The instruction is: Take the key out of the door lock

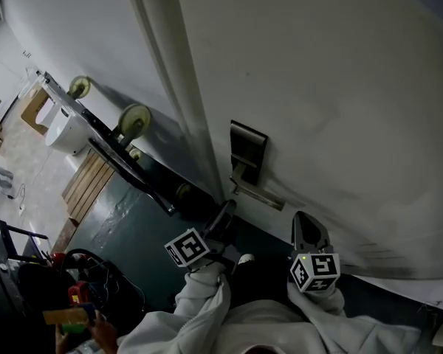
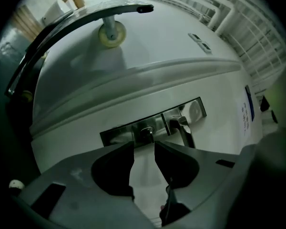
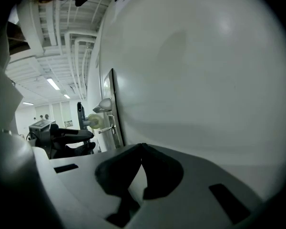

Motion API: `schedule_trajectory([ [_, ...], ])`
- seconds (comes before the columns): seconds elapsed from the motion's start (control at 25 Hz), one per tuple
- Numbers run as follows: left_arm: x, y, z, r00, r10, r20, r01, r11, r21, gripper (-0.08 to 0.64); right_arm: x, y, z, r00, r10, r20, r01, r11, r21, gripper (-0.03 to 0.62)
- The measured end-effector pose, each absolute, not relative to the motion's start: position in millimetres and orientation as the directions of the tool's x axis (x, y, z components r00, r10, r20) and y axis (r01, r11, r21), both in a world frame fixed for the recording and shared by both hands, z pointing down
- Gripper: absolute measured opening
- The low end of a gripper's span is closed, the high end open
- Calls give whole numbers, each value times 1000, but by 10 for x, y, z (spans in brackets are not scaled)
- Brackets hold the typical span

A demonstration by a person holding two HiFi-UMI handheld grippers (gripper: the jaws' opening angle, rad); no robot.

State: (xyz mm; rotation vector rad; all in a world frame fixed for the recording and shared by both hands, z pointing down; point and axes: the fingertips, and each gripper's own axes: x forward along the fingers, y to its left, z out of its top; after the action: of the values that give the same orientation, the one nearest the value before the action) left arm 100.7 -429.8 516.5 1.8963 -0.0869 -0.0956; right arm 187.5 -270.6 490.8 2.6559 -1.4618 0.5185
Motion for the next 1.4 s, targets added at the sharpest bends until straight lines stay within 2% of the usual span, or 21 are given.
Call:
schedule_trajectory([
  [0.2,1166,-4329,5088,994,-88,-64,39,-260,965,121,1862,-2703,4902,499,-802,330,-827,-554,-98,52],
  [0.56,1384,-4429,5002,986,-126,-105,89,-131,987,121,1875,-2658,4884,513,-792,333,-817,-569,-95,52],
  [0.68,1418,-4476,5068,990,-122,-72,54,-142,988,112,1895,-2645,4896,516,-788,336,-813,-574,-97,52],
  [0.92,1470,-4453,5005,991,-91,-95,82,-142,987,32,1918,-2674,4892,510,-792,337,-819,-566,-92,52],
  [1.4,1465,-4442,4974,991,-88,-104,95,-95,991,28,1930,-2675,4873,499,-801,330,-829,-553,-86,52],
])
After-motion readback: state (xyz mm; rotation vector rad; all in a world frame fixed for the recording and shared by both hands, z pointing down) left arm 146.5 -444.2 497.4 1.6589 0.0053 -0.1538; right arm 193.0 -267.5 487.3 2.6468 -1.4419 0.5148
